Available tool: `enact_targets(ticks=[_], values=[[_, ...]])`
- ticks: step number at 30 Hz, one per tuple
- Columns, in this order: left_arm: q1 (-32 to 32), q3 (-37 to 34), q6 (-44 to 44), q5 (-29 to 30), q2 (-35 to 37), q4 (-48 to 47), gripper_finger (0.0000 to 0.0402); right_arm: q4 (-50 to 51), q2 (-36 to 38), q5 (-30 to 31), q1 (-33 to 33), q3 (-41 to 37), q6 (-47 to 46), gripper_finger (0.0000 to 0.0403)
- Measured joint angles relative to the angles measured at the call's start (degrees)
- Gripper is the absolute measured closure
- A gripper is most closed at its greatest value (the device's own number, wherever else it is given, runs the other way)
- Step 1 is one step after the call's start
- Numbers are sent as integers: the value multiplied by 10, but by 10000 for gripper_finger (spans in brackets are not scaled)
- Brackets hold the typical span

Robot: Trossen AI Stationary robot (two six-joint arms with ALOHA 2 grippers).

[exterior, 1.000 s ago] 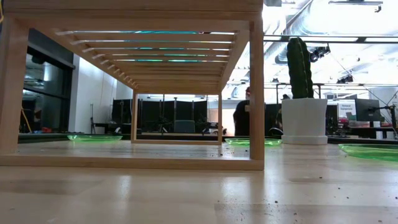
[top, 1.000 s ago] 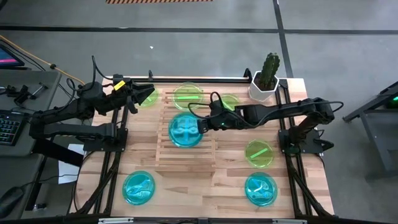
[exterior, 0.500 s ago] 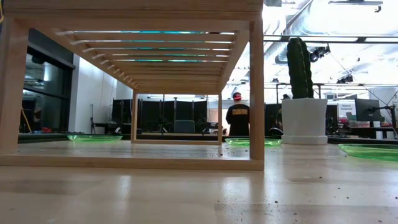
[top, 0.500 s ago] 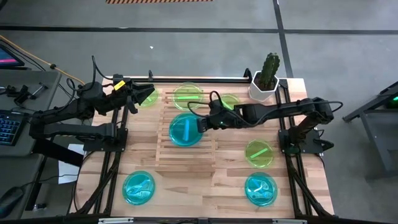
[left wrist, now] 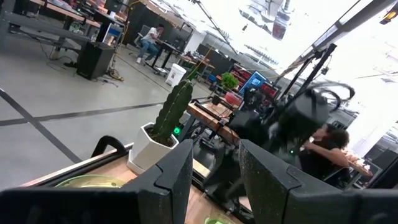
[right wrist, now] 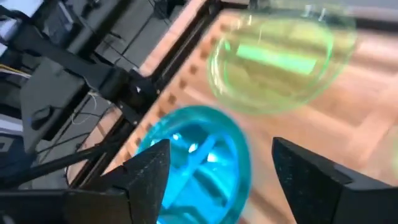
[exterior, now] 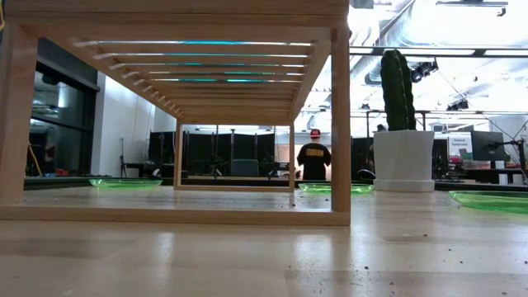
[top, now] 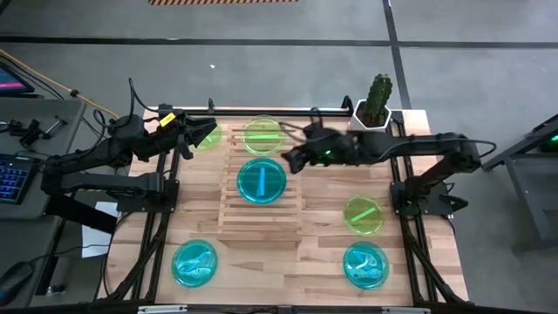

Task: Place and stack plates onto a shelf
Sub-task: Stack the top left green plate on top of the green plate on the shelf

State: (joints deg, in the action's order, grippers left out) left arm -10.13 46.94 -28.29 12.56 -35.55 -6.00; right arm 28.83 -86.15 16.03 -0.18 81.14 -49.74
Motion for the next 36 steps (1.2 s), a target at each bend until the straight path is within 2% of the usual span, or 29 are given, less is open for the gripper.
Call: enact_targets(ticks=[4,10,14,19,23,26,29,31,33,36], values=[[0,0,0,0,0,0,282,84,52,15,1,0,44,135],[0,0,0,0,0,0,282,217,124,133,42,0,30,135],[0,0,0,1,0,0,282,207,155,170,54,0,31,135],[0,0,0,4,-3,1,282,202,162,180,54,0,44,135],[-5,17,-11,42,-38,-14,282,202,162,179,54,0,47,135],[-49,99,-27,86,-100,-157,282,202,162,173,44,0,48,135],[-135,209,-23,107,-172,-339,282,202,162,147,30,0,52,135],[-201,258,-12,104,-219,-449,282,202,161,132,24,0,52,135],[-256,272,-10,65,-257,-513,282,202,161,127,20,0,59,135],[-305,249,3,12,-301,-596,282,203,161,126,19,0,63,135]])
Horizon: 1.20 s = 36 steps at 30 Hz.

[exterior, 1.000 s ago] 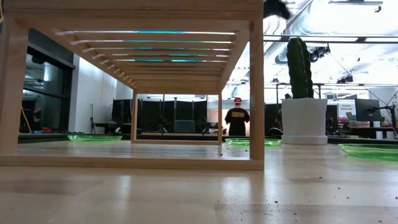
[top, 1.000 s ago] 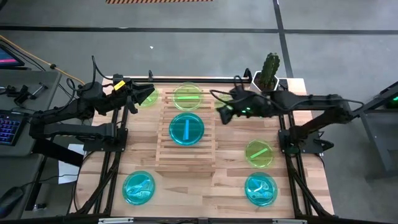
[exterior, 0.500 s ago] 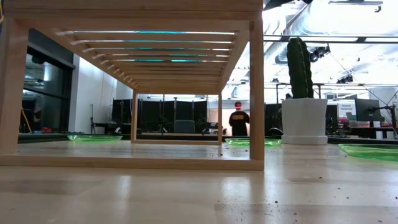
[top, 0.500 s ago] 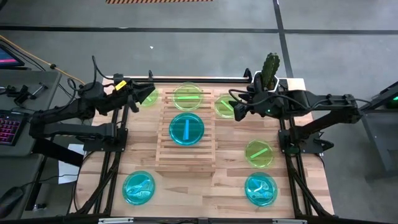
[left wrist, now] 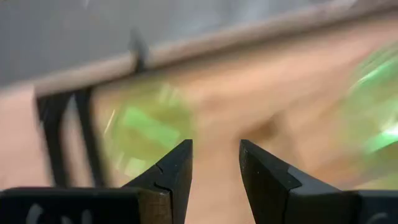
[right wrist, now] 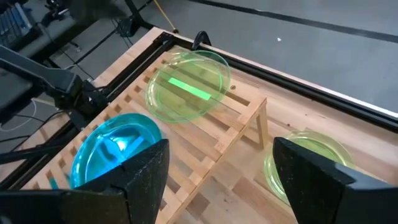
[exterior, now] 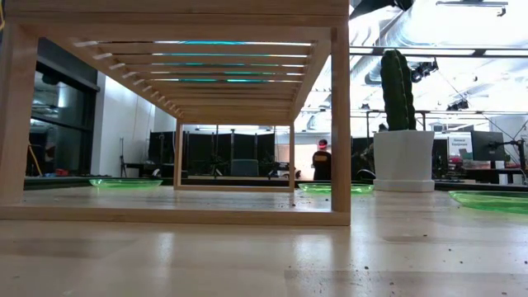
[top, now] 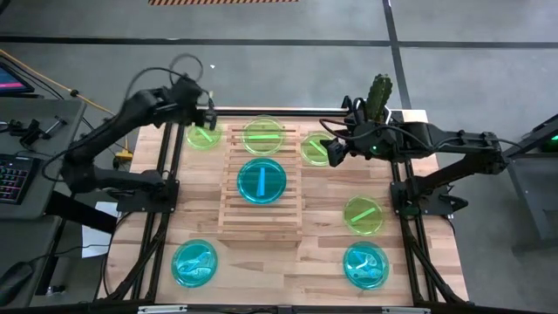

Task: Place and stack plates onto a shelf
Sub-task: Stack the top left green plate on top of the green plate on the shelf

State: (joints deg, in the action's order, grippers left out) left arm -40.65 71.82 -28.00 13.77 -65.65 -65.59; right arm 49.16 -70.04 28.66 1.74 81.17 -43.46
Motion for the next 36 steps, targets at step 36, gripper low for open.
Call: enact_targets(ticks=[36], values=[[-28,-367,302,-14,-134,339,282,18,0,-1,1,0,-45,135]])
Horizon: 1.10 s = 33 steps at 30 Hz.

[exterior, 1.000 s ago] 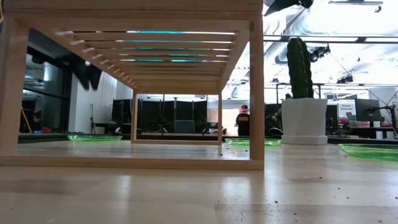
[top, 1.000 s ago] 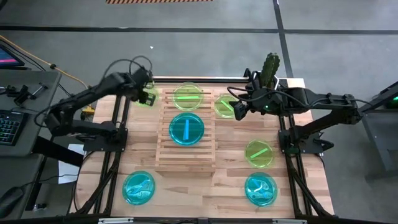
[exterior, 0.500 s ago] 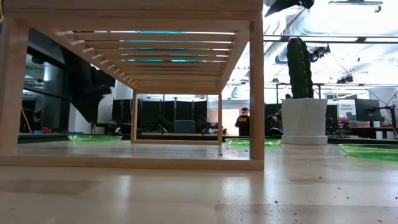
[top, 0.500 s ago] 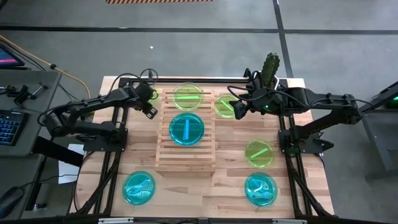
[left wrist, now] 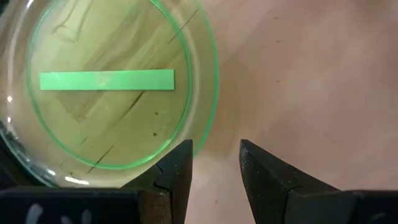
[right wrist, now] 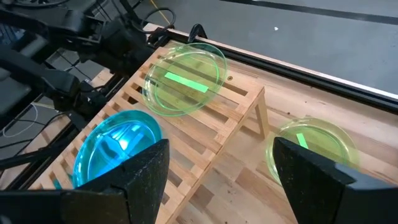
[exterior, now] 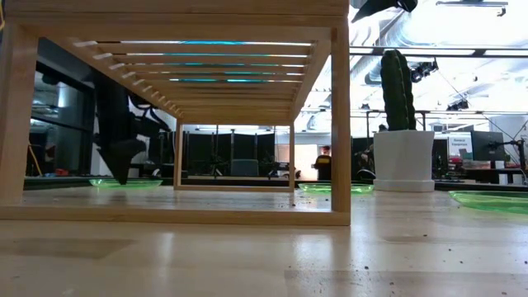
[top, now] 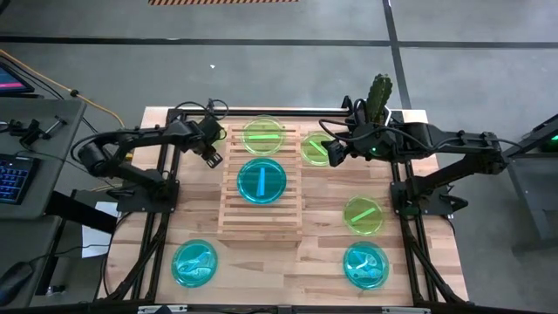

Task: Place and stack plates onto a shelf
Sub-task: Stack the top left green plate on top of the green plate on the shelf

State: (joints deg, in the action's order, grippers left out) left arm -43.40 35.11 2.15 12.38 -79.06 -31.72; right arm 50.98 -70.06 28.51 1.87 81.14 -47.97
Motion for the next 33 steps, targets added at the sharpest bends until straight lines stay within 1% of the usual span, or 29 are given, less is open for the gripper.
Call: enact_targets(ticks=[8,12,14,17,20,22,27,33], values=[[-24,3,19,0,-41,20,282,0,0,0,0,0,-6,135],[-26,1,15,4,-43,27,282,0,0,0,0,0,-11,135],[-26,2,15,17,-43,41,284,0,0,0,0,0,-11,135],[-26,1,15,39,-45,48,309,0,0,0,0,0,-10,135],[-27,0,11,53,-46,43,366,0,0,0,0,0,-10,135],[-27,0,9,56,-42,40,391,0,0,0,0,0,-10,135],[-27,5,10,61,-29,25,399,0,0,0,0,0,-10,135],[-26,45,-6,55,14,-31,401,0,0,0,0,0,-4,135]])
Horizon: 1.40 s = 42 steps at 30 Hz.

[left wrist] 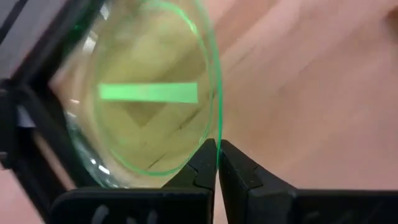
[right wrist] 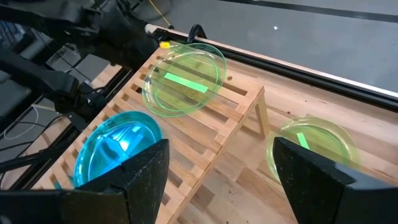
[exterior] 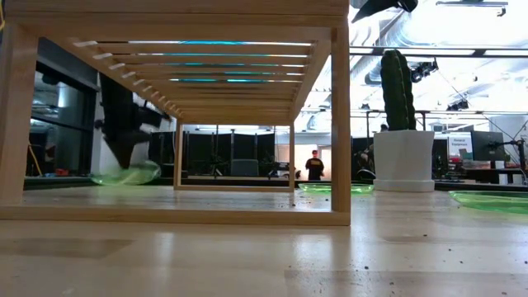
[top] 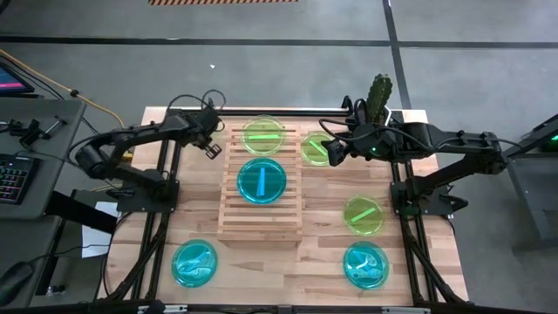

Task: Place and stack plates onto a shelf
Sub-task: Stack the top left green plate on top of the green plate on the shelf

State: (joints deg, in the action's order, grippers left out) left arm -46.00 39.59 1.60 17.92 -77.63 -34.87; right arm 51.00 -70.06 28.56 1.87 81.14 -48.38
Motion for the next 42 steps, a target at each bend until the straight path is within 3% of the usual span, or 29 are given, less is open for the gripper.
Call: enact_targets(ticks=[12,19,24,31,35,42], values=[[0,117,-49,-9,173,-110,401,0,0,0,0,0,9,135],[46,214,-53,-63,218,-129,401,0,0,0,0,0,17,135],[156,326,-13,-78,166,-136,401,0,0,2,0,0,24,135],[309,498,159,-9,19,-232,401,0,0,3,0,0,24,135],[355,531,248,46,-54,-268,401,0,0,4,0,0,24,135],[381,532,275,48,-124,-275,401,0,0,4,0,0,34,135]])
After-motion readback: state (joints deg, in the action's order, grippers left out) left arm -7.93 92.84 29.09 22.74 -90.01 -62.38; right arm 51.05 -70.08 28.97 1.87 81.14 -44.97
